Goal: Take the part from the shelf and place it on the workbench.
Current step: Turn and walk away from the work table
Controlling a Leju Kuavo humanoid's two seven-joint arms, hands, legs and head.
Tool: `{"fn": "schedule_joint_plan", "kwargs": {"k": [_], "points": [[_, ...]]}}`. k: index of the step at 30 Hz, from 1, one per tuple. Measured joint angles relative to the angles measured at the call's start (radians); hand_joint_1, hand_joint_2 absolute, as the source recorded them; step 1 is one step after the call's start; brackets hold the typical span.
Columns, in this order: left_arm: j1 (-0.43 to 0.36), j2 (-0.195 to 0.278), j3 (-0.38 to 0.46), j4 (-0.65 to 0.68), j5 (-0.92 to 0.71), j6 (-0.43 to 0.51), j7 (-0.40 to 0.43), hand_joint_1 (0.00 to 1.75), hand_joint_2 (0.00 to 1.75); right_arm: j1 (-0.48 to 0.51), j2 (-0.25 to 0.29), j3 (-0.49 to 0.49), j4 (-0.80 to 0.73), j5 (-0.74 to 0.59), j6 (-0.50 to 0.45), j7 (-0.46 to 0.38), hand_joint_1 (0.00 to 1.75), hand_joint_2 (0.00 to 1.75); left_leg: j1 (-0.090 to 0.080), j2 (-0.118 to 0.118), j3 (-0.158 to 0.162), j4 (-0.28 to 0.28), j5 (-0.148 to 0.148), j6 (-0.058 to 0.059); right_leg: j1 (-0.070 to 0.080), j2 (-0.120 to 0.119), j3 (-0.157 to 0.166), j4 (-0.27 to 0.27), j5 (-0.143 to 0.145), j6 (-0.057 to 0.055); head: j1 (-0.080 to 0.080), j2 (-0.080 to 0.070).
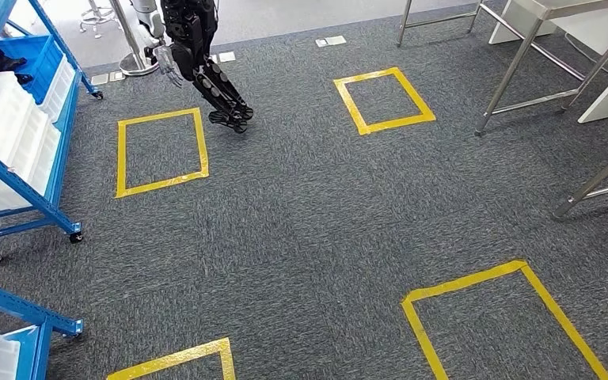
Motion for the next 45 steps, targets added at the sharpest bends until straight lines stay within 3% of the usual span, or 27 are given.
{"fn": "schedule_joint_plan", "kwargs": {"k": [2, 3, 4, 5, 6, 9, 11, 13, 14, 15, 17, 19, 20, 21, 23, 25, 26, 28, 30, 33, 35, 36, 37, 39, 41, 43, 45], "points": [[-0.001, -0.003, 0.000, 0.000, 0.000, 0.019, 0.030, 0.00, 0.00, 0.005, -0.004, 0.000, 0.000, -0.002, -0.006, -0.010, 0.00, 0.00, 0.003, 0.047, -0.055, 0.115, -0.063, -0.009, 0.004, -0.021, 0.003, -0.001, -0.002, -0.011, -0.005, 0.000], [-0.001, -0.004, 0.000, 0.000, -0.002, 0.023, 0.043, 0.00, 0.00, 0.008, -0.006, 0.000, 0.000, -0.003, -0.009, -0.014, 0.00, 0.00, 0.005, 0.055, -0.088, 0.178, -0.090, -0.013, 0.007, -0.033, 0.004, -0.001, -0.003, -0.015, -0.006, 0.000], [0.000, -0.005, 0.000, 0.000, -0.002, 0.025, 0.051, 0.00, 0.00, 0.009, -0.008, -0.001, 0.000, -0.004, -0.012, -0.016, 0.00, 0.00, 0.007, 0.059, -0.113, 0.223, -0.102, -0.016, 0.010, -0.044, 0.005, -0.001, -0.005, -0.017, -0.005, 0.000], [0.000, -0.006, 0.000, 0.000, 0.000, 0.026, 0.052, 0.00, 0.00, 0.010, -0.009, -0.001, 0.000, -0.005, -0.015, -0.014, 0.00, 0.00, 0.008, 0.062, -0.120, 0.231, -0.094, -0.017, 0.012, -0.055, 0.006, -0.001, -0.007, -0.018, -0.006, 0.000], [0.000, -0.007, 0.000, 0.000, 0.002, 0.027, 0.046, 0.00, 0.00, 0.010, -0.009, -0.001, 0.000, -0.005, -0.017, -0.009, 0.00, 0.00, 0.009, 0.067, -0.107, 0.201, -0.068, -0.017, 0.013, -0.064, 0.008, -0.001, -0.010, -0.018, -0.006, 0.000], [-0.001, -0.008, 0.000, 0.000, 0.003, 0.027, 0.026, 0.00, 0.00, 0.005, 0.001, -0.003, 0.000, -0.014, -0.024, 0.018, 0.00, 0.00, 0.003, 0.107, -0.011, 0.015, 0.016, -0.003, 0.019, -0.086, 0.017, -0.001, -0.019, -0.011, -0.005, 0.000], [-0.002, -0.008, -0.001, 0.000, -0.006, 0.018, 0.025, 0.00, 0.00, -0.001, 0.020, -0.008, -0.001, -0.024, -0.036, 0.020, 0.00, 0.00, -0.007, 0.121, 0.011, -0.030, 0.023, 0.009, 0.023, -0.096, 0.019, -0.001, -0.023, -0.003, -0.004, 0.000], [-0.001, -0.008, -0.003, 0.000, -0.018, 0.005, 0.024, 0.00, 0.00, -0.007, 0.038, -0.018, -0.003, -0.037, -0.048, 0.002, 0.00, 0.00, -0.008, 0.103, 0.012, -0.038, 0.028, 0.021, 0.023, -0.105, 0.020, -0.001, -0.027, 0.007, -0.005, 0.000], [0.000, -0.009, -0.004, 0.001, -0.023, -0.001, 0.019, 0.00, 0.00, -0.009, 0.043, -0.024, -0.004, -0.044, -0.051, -0.010, 0.00, 0.00, -0.007, 0.095, 0.016, -0.046, 0.033, 0.028, 0.022, -0.096, 0.018, 0.006, -0.032, 0.010, -0.004, 0.000], [0.001, -0.009, -0.005, 0.001, -0.026, -0.008, 0.009, 0.00, 0.00, -0.009, 0.045, -0.031, -0.005, -0.048, -0.053, -0.019, 0.00, 0.00, -0.004, 0.086, 0.020, -0.054, 0.038, 0.034, 0.021, -0.079, 0.008, 0.030, -0.046, 0.011, -0.003, 0.000], [0.001, -0.010, -0.005, 0.000, -0.024, -0.026, -0.027, 0.00, 0.00, -0.004, 0.040, -0.040, -0.004, -0.045, -0.053, -0.026, 0.00, 0.00, -0.002, 0.067, 0.024, -0.061, 0.044, 0.040, 0.016, -0.039, -0.044, 0.139, -0.098, 0.006, 0.001, 0.000], [0.000, -0.010, -0.005, 0.000, -0.008, -0.049, -0.086, 0.00, 0.00, 0.002, 0.030, -0.043, -0.003, -0.032, -0.047, -0.014, 0.00, 0.00, -0.002, 0.044, 0.022, -0.061, 0.044, 0.042, 0.011, -0.025, -0.112, 0.266, -0.143, 0.006, 0.005, 0.000], [-0.001, -0.009, -0.004, 0.000, 0.002, -0.063, -0.118, 0.00, 0.00, 0.005, 0.024, -0.043, -0.003, -0.026, -0.045, -0.005, 0.00, 0.00, -0.001, 0.032, 0.022, -0.061, 0.044, 0.042, 0.008, -0.023, -0.128, 0.289, -0.144, 0.013, 0.006, 0.000], [-0.002, -0.009, -0.004, 0.000, 0.010, -0.077, -0.147, 0.00, 0.00, 0.008, 0.018, -0.043, -0.002, -0.021, -0.043, 0.004, 0.00, 0.00, -0.001, 0.020, 0.022, -0.060, 0.044, 0.041, 0.004, -0.022, -0.124, 0.273, -0.127, 0.024, 0.007, 0.000], [-0.007, -0.009, -0.003, 0.000, 0.018, -0.104, -0.177, 0.00, 0.00, 0.010, 0.007, -0.043, -0.002, -0.009, -0.045, 0.018, 0.00, 0.00, 0.001, -0.003, 0.024, -0.058, 0.043, 0.034, -0.008, -0.002, -0.070, 0.144, -0.065, 0.049, 0.008, 0.000], [-0.012, -0.009, -0.003, 0.000, 0.021, -0.121, -0.180, 0.00, 0.00, 0.009, 0.002, -0.041, -0.002, 0.008, -0.043, 0.036, 0.00, 0.00, -0.002, -0.020, 0.021, -0.050, 0.039, 0.021, -0.016, 0.024, -0.026, 0.035, -0.019, 0.053, 0.010, 0.000], [-0.013, -0.009, -0.003, 0.000, 0.023, -0.128, -0.182, 0.00, 0.00, 0.008, 0.001, -0.039, -0.001, 0.019, -0.038, 0.046, 0.00, 0.00, -0.003, -0.026, 0.019, -0.048, 0.038, 0.015, -0.016, 0.031, -0.017, 0.015, -0.012, 0.048, 0.010, 0.000], [-0.011, -0.009, -0.002, 0.000, 0.034, -0.136, -0.193, 0.00, 0.00, 0.006, 0.000, -0.031, -0.001, 0.038, -0.028, 0.063, 0.00, 0.00, 0.000, -0.037, 0.016, -0.045, 0.038, 0.007, -0.013, 0.017, -0.012, 0.015, -0.008, 0.033, 0.006, 0.000], [-0.008, -0.009, 0.001, 0.000, 0.052, -0.137, -0.214, 0.00, 0.00, 0.006, -0.001, -0.023, -0.001, 0.049, -0.023, 0.070, 0.00, 0.00, 0.004, -0.016, 0.004, -0.019, 0.020, 0.002, -0.013, 0.000, -0.006, 0.012, -0.005, 0.021, 0.002, 0.000], [-0.007, -0.003, 0.014, 0.000, 0.076, -0.135, -0.237, 0.00, 0.00, 0.008, -0.002, -0.019, -0.001, 0.042, -0.029, 0.055, 0.00, 0.00, 0.004, 0.048, -0.076, 0.149, -0.071, -0.005, -0.004, -0.032, -0.005, 0.011, -0.008, 0.006, -0.006, 0.000], [-0.004, 0.007, 0.022, 0.000, 0.077, -0.132, -0.219, 0.00, 0.00, 0.010, -0.002, -0.020, -0.001, 0.026, -0.036, 0.038, 0.00, 0.00, 0.004, 0.060, -0.124, 0.243, -0.099, -0.005, 0.003, -0.055, -0.004, 0.011, -0.012, 0.001, -0.006, 0.000], [-0.003, 0.014, 0.023, 0.000, 0.075, -0.130, -0.205, 0.00, 0.00, 0.010, -0.002, -0.023, -0.001, 0.016, -0.038, 0.030, 0.00, 0.00, 0.004, 0.063, -0.122, 0.238, -0.085, -0.002, 0.006, -0.066, -0.003, 0.011, -0.013, -0.001, -0.006, 0.000], [-0.001, 0.020, 0.024, 0.000, 0.073, -0.129, -0.190, 0.00, 0.00, 0.009, 0.000, -0.026, -0.001, 0.006, -0.037, 0.022, 0.00, 0.00, 0.004, 0.069, -0.099, 0.194, -0.056, 0.002, 0.008, -0.075, -0.001, 0.011, -0.015, -0.003, -0.006, 0.000], [-0.002, 0.030, 0.026, 0.000, 0.066, -0.134, -0.162, 0.00, 0.00, 0.005, 0.006, -0.037, -0.001, -0.018, -0.025, 0.000, 0.00, 0.00, -0.002, 0.102, -0.028, 0.060, 0.001, 0.013, 0.013, -0.091, 0.004, 0.012, -0.019, -0.003, -0.006, 0.000], [-0.007, 0.035, 0.024, 0.000, 0.046, -0.151, -0.146, 0.00, 0.00, 0.001, 0.016, -0.048, -0.001, -0.029, -0.002, -0.016, 0.00, 0.00, -0.012, 0.126, 0.009, -0.015, 0.019, 0.021, 0.019, -0.104, 0.006, 0.012, -0.023, 0.002, -0.006, 0.000], [-0.009, 0.037, 0.018, 0.000, 0.014, -0.169, -0.142, 0.00, 0.00, -0.005, 0.029, -0.051, -0.001, -0.025, 0.018, -0.021, 0.00, 0.00, -0.019, 0.114, 0.009, -0.025, 0.017, 0.027, 0.021, -0.120, 0.009, 0.009, -0.026, 0.010, -0.006, 0.000], [-0.008, 0.038, 0.010, 0.000, -0.009, -0.177, -0.143, 0.00, 0.00, -0.010, 0.038, -0.052, -0.001, -0.018, 0.029, -0.021, 0.00, 0.00, -0.014, 0.096, 0.015, -0.037, 0.024, 0.035, 0.021, -0.102, 0.005, 0.025, -0.039, 0.016, -0.005, 0.000]]}}
